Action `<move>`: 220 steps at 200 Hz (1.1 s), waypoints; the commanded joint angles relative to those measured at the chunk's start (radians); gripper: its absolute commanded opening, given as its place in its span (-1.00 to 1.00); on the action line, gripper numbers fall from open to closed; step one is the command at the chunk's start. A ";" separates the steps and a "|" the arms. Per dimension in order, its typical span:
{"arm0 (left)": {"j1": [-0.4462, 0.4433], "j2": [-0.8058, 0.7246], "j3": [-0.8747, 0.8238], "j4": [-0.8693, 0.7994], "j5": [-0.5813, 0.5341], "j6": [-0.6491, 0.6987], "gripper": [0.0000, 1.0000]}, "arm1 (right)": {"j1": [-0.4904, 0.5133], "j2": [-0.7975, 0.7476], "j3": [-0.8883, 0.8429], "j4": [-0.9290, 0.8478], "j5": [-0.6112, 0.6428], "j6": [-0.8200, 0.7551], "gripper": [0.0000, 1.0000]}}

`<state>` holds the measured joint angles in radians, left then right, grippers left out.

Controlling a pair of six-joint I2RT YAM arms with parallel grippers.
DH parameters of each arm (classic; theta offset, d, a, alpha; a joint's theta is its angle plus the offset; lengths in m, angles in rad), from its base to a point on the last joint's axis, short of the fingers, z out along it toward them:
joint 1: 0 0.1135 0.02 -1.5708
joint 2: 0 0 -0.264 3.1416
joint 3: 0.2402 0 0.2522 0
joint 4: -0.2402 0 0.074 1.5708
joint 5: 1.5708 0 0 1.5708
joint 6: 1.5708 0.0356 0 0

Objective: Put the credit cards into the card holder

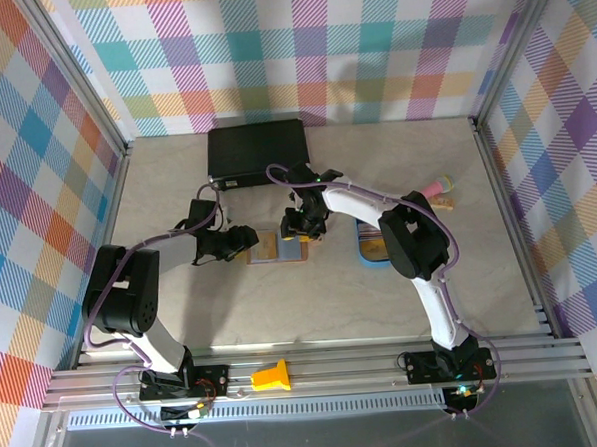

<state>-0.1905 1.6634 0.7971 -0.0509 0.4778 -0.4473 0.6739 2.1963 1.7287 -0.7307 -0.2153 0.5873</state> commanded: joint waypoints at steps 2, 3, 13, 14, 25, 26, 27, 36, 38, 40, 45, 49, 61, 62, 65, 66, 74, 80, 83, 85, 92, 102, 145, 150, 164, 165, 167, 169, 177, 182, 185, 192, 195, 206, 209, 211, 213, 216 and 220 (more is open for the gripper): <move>-0.009 0.019 0.025 -0.017 -0.009 0.019 -0.01 | -0.010 -0.033 -0.015 -0.014 0.040 0.001 -0.15; -0.009 0.019 0.025 -0.018 -0.009 0.019 -0.01 | -0.010 -0.033 -0.015 -0.015 0.041 0.001 -0.15; -0.009 0.028 0.026 -0.015 -0.007 0.018 -0.01 | -0.010 -0.027 -0.010 -0.024 0.047 -0.006 -0.14; -0.009 0.029 0.027 -0.016 -0.006 0.018 -0.01 | -0.010 -0.027 -0.009 -0.025 0.047 -0.006 -0.14; -0.009 0.034 0.027 -0.011 -0.003 0.014 -0.01 | -0.010 -0.023 -0.008 -0.030 0.052 -0.008 -0.13; -0.009 0.035 0.027 -0.011 -0.003 0.013 -0.01 | -0.010 -0.023 -0.008 -0.030 0.053 -0.008 -0.13; -0.009 0.036 0.027 -0.012 -0.003 0.012 -0.01 | -0.011 -0.022 -0.008 -0.031 0.053 -0.007 -0.13; -0.010 0.037 0.026 -0.010 -0.004 0.012 -0.01 | -0.010 -0.017 -0.010 -0.028 0.055 -0.008 -0.12; -0.010 0.037 0.027 -0.008 -0.004 0.012 -0.01 | -0.010 -0.016 -0.009 -0.029 0.057 -0.006 -0.12; -0.010 0.038 0.027 -0.008 -0.005 0.012 -0.01 | -0.010 -0.016 -0.009 -0.029 0.059 -0.006 -0.12; -0.011 0.039 0.026 -0.007 -0.005 0.011 -0.01 | -0.010 -0.013 -0.009 -0.028 0.059 -0.006 -0.12; -0.011 0.039 0.026 -0.007 -0.006 0.012 -0.01 | -0.010 -0.011 -0.009 -0.027 0.059 -0.008 -0.12; -0.010 0.039 0.027 -0.009 -0.005 0.011 -0.01 | -0.010 0.001 -0.005 -0.029 0.058 -0.010 -0.12; -0.010 0.039 0.027 -0.009 -0.005 0.011 -0.01 | -0.010 0.002 -0.004 -0.029 0.057 -0.010 -0.12; -0.010 0.039 0.027 -0.010 -0.005 0.012 -0.01 | -0.010 0.004 -0.003 -0.029 0.055 -0.012 -0.12; -0.010 0.039 0.027 -0.009 -0.005 0.011 -0.01 | -0.010 0.006 -0.002 -0.029 0.055 -0.013 -0.12; -0.010 0.039 0.027 -0.009 -0.004 0.011 -0.01 | -0.010 0.013 0.000 -0.027 0.046 -0.015 -0.12; -0.010 0.039 0.027 -0.009 -0.004 0.012 -0.01 | -0.010 0.020 0.000 -0.027 0.039 -0.017 -0.12; -0.011 0.038 0.028 -0.009 -0.004 0.012 -0.01 | -0.011 0.022 0.000 -0.027 0.036 -0.017 -0.12; -0.011 0.039 0.028 -0.009 -0.003 0.012 -0.01 | -0.011 0.024 0.000 -0.026 0.034 -0.018 -0.12; -0.011 0.040 0.028 -0.009 0.001 0.011 -0.01 | -0.011 0.029 -0.001 -0.024 0.028 -0.018 -0.12; -0.010 0.040 0.028 -0.007 0.007 0.008 -0.01 | -0.010 0.036 -0.003 -0.025 0.020 -0.018 -0.12; -0.021 0.006 0.021 0.030 0.074 0.001 -0.01 | -0.011 0.050 -0.012 -0.013 -0.011 -0.020 -0.12; -0.022 -0.003 0.019 0.039 0.083 0.000 -0.01 | -0.011 0.051 -0.013 -0.010 -0.015 -0.017 -0.12; -0.028 -0.027 0.013 0.058 0.113 -0.011 -0.01 | -0.011 0.055 -0.017 -0.003 -0.025 -0.011 -0.12; -0.029 -0.029 0.013 0.060 0.115 -0.013 -0.01 | -0.014 0.054 -0.017 -0.001 -0.025 -0.011 -0.12; -0.030 -0.031 0.013 0.063 0.120 -0.014 -0.01 | -0.014 0.054 -0.018 -0.001 -0.026 -0.010 -0.12; -0.030 -0.036 0.011 0.067 0.123 -0.017 -0.01 | -0.015 0.054 -0.018 -0.001 -0.027 -0.010 -0.12; -0.033 -0.051 0.008 0.077 0.134 -0.028 -0.01 | -0.016 0.055 -0.022 0.004 -0.030 -0.006 -0.12; -0.035 -0.062 0.003 0.083 0.140 -0.034 -0.01 | -0.017 0.054 -0.025 0.008 -0.033 -0.002 -0.12; -0.036 -0.069 0.001 0.086 0.143 -0.039 -0.01 | -0.017 0.054 -0.027 0.010 -0.034 0.000 -0.12; -0.038 -0.086 -0.004 0.091 0.143 -0.046 -0.01 | -0.021 0.055 -0.032 0.014 -0.040 0.004 -0.12; -0.039 -0.094 -0.005 0.092 0.142 -0.049 -0.01 | -0.022 0.055 -0.033 0.016 -0.042 0.006 -0.12; -0.041 -0.115 -0.010 0.088 0.140 -0.056 -0.01 | -0.027 0.054 -0.039 0.023 -0.052 0.012 -0.12; -0.041 -0.120 -0.011 0.088 0.140 -0.059 -0.01 | -0.028 0.055 -0.040 0.026 -0.055 0.014 -0.12; -0.041 -0.124 -0.012 0.087 0.140 -0.059 -0.01 | -0.029 0.054 -0.042 0.027 -0.057 0.015 -0.12; -0.041 -0.127 -0.012 0.086 0.140 -0.060 -0.01 | -0.030 0.054 -0.043 0.028 -0.059 0.015 -0.12; -0.042 -0.131 -0.013 0.085 0.140 -0.062 -0.01 | -0.031 0.054 -0.045 0.030 -0.061 0.017 -0.12; -0.041 -0.137 -0.015 0.085 0.142 -0.067 -0.01 | -0.033 0.052 -0.048 0.034 -0.064 0.018 -0.12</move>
<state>-0.2066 1.5818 0.7971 -0.0105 0.5453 -0.4831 0.6426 2.2158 1.7134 -0.7277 -0.2306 0.5900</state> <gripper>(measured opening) 0.496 0.440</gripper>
